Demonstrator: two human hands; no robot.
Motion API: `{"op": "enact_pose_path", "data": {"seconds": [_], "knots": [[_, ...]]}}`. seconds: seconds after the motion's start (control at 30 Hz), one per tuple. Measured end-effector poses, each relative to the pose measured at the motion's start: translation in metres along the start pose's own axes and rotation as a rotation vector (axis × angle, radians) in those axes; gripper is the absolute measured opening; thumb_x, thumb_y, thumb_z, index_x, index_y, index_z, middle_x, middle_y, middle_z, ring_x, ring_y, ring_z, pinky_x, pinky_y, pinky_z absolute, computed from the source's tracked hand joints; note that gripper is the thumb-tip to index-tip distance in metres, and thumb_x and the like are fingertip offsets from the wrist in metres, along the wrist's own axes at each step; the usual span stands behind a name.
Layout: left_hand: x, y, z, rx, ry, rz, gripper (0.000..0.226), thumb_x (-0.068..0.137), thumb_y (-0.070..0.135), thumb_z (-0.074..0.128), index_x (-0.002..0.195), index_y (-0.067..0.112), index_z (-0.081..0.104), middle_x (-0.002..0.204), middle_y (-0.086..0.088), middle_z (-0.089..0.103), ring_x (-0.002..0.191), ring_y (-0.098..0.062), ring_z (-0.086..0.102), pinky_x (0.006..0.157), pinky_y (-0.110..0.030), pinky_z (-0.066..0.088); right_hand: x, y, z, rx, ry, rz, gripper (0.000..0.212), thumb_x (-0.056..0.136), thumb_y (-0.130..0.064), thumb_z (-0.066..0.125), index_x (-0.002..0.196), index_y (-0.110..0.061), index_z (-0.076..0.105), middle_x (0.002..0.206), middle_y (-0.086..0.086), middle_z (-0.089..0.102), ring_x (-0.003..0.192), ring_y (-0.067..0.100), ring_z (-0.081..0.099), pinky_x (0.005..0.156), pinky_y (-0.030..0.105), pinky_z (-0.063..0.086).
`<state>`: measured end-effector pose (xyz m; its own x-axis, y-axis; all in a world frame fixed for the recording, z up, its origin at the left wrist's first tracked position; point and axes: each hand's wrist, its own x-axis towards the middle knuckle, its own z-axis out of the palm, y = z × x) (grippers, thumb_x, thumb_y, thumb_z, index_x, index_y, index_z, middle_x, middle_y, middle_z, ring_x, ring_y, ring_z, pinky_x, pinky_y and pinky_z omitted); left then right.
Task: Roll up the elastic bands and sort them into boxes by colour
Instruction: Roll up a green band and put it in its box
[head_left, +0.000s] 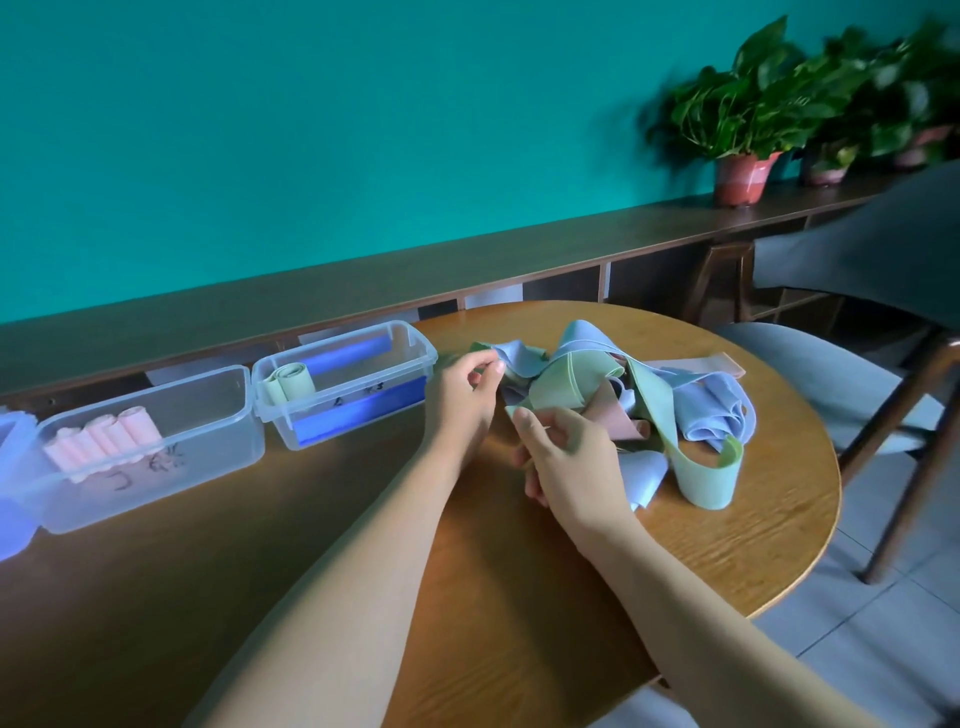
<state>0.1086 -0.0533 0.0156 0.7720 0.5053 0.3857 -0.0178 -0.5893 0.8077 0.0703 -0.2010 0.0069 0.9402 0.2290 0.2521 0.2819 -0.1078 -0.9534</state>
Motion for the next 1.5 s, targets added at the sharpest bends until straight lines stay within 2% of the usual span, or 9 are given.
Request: {"op": "enact_pose_path", "data": {"seconds": [0.17, 0.4, 0.63, 0.8, 0.97, 1.1, 1.3, 1.4, 1.5], "knots": [[-0.019, 0.007, -0.012, -0.06, 0.072, -0.001, 0.025, 0.09, 0.027, 0.07, 0.114, 0.02, 0.076, 0.107, 0.008, 0.073, 0.095, -0.006, 0.065, 0.086, -0.021, 0.053, -0.002, -0.001, -0.001, -0.003, 0.018, 0.01, 0.033, 0.101, -0.036, 0.057, 0.082, -0.011, 0.065, 0.063, 0.002, 0.069, 0.041, 0.015, 0.051, 0.045, 0.024, 0.04], [-0.066, 0.006, -0.045, -0.09, 0.232, -0.029, 0.015, 0.091, 0.023, 0.073, 0.105, 0.022, 0.077, 0.1, 0.014, 0.073, 0.094, -0.003, 0.066, 0.078, -0.006, 0.046, -0.004, -0.003, -0.001, -0.028, -0.024, -0.012, 0.026, 0.101, -0.036, 0.058, 0.086, -0.017, 0.068, 0.06, -0.003, 0.067, 0.043, 0.013, 0.053, 0.05, 0.027, 0.045], [-0.109, 0.0, -0.092, -0.092, 0.298, -0.13, 0.014, 0.092, 0.018, 0.067, 0.1, 0.027, 0.076, 0.096, 0.018, 0.071, 0.093, 0.0, 0.064, 0.084, -0.016, 0.05, -0.012, -0.004, 0.0, -0.191, -0.158, -0.126, 0.019, 0.1, -0.037, 0.058, 0.098, -0.02, 0.067, 0.075, -0.003, 0.072, 0.046, 0.009, 0.058, 0.058, 0.024, 0.044], [-0.137, -0.007, -0.131, -0.025, 0.35, -0.209, 0.015, 0.097, 0.015, 0.062, 0.103, 0.026, 0.072, 0.096, 0.015, 0.066, 0.091, -0.002, 0.062, 0.071, -0.01, 0.045, -0.019, -0.006, 0.009, -0.329, -0.259, -0.226, 0.022, 0.099, -0.038, 0.061, 0.111, -0.02, 0.065, 0.084, -0.006, 0.067, 0.05, 0.005, 0.061, 0.055, 0.012, 0.044], [-0.16, -0.021, -0.174, 0.094, 0.425, -0.252, 0.019, 0.1, 0.014, 0.057, 0.108, 0.026, 0.071, 0.103, 0.013, 0.066, 0.097, -0.007, 0.059, 0.089, -0.026, 0.051, -0.03, -0.008, 0.025, -0.479, -0.316, -0.387, 0.029, 0.096, -0.039, 0.063, 0.116, -0.019, 0.066, 0.099, -0.005, 0.064, 0.074, 0.001, 0.057, 0.069, 0.02, 0.04], [-0.183, -0.036, -0.212, 0.216, 0.487, -0.301, 0.024, 0.1, 0.01, 0.054, 0.11, 0.022, 0.071, 0.108, 0.006, 0.069, 0.106, -0.018, 0.063, 0.1, -0.035, 0.051, -0.039, -0.013, 0.034, -0.531, -0.344, -0.485, 0.029, 0.098, -0.038, 0.061, 0.119, -0.018, 0.065, 0.106, -0.004, 0.059, 0.073, -0.004, 0.049, 0.072, 0.02, 0.038], [-0.223, -0.047, -0.28, 0.409, 0.559, -0.382, 0.025, 0.104, 0.015, 0.049, 0.122, 0.018, 0.067, 0.126, -0.004, 0.066, 0.12, -0.026, 0.058, 0.098, -0.033, 0.045, -0.051, -0.026, 0.059, -0.581, -0.397, -0.555, 0.035, 0.099, -0.041, 0.06, 0.13, -0.024, 0.058, 0.123, -0.005, 0.051, 0.1, 0.01, 0.057, 0.085, 0.028, 0.052], [-0.237, -0.061, -0.308, 0.438, 0.582, -0.371, 0.023, 0.101, 0.016, 0.055, 0.12, 0.017, 0.069, 0.124, -0.003, 0.068, 0.119, -0.024, 0.059, 0.104, -0.035, 0.041, -0.05, -0.029, 0.073, -0.588, -0.495, -0.524, 0.044, 0.098, -0.049, 0.056, 0.136, -0.027, 0.057, 0.135, -0.004, 0.047, 0.125, 0.016, 0.045, 0.103, 0.033, 0.044], [-0.245, -0.067, -0.32, 0.317, 0.576, -0.4, 0.025, 0.095, 0.023, 0.067, 0.12, 0.022, 0.069, 0.116, 0.004, 0.071, 0.111, -0.014, 0.063, 0.101, -0.031, 0.044, -0.046, -0.029, 0.086, -0.65, -0.579, -0.473, 0.055, 0.095, -0.064, 0.044, 0.141, -0.034, 0.053, 0.142, -0.004, 0.046, 0.132, 0.023, 0.038, 0.112, 0.044, 0.038]]}}
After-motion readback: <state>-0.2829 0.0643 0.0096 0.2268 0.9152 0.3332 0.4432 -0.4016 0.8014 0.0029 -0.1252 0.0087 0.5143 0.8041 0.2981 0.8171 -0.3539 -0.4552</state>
